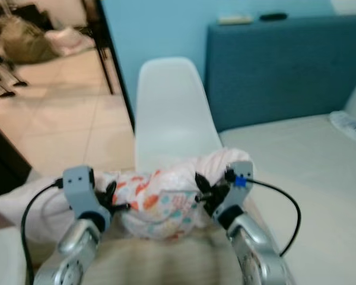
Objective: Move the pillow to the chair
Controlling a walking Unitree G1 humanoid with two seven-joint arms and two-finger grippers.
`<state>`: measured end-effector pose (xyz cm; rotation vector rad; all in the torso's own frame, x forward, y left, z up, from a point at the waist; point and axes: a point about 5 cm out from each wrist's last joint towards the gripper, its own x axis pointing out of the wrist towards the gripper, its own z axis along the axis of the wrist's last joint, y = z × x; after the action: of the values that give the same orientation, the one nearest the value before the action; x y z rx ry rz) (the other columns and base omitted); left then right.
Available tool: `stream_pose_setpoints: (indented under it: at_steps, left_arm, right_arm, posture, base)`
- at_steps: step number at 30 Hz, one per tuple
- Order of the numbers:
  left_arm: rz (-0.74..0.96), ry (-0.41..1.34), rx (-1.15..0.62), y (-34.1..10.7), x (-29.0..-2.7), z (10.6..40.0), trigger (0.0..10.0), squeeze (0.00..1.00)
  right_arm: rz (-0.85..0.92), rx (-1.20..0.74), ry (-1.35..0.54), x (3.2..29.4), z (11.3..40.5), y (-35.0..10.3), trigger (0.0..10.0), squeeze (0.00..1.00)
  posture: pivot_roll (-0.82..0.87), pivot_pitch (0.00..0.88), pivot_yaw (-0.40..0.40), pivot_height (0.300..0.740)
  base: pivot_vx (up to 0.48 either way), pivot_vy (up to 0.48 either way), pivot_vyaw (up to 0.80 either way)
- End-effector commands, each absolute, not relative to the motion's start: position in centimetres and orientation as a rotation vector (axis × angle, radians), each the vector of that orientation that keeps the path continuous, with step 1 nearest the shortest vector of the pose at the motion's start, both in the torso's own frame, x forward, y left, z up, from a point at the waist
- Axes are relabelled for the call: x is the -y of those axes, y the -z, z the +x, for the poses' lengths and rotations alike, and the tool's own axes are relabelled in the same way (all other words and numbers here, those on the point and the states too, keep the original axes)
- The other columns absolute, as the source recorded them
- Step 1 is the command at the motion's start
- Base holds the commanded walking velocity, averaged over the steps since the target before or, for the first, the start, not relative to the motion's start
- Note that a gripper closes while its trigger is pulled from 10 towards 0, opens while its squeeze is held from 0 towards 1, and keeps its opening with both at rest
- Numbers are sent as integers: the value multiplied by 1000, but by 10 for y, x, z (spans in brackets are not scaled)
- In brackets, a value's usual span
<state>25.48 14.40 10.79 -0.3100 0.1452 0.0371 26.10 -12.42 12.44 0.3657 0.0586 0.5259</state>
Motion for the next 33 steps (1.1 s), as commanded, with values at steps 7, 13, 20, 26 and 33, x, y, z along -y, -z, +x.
stream_pose_setpoints:
  at_steps: [7,13,20,26,33]
  left_arm:
    - [-311,-23,-84,-121,-140,257,10000,0]
    - [-306,-33,-87,-121,-141,257,10000,0]
    - [-304,-36,-92,-121,-142,257,10000,0]
    - [-306,-33,-97,-120,-142,257,10000,0]
    - [-307,-27,-105,-119,-140,257,10000,0]
  right_arm:
    - [369,-48,-598,118,261,-129,10000,0]
    - [365,-47,-596,119,263,-130,10000,0]
    - [364,-52,-594,119,262,-128,10000,0]
    - [364,-54,-592,119,263,-128,10000,0]
    - [364,-58,-589,118,263,-127,10000,0]
  posture:
    - [-22,37,5,740]
    - [-20,42,7,740]
    - [-20,47,10,740]
    - [-17,49,12,740]
    - [-16,52,12,740]
  base:
    - [0,0,742]
    - [0,0,742]
    - [0,0,741]
    - [0,0,738]
    - [0,0,738]
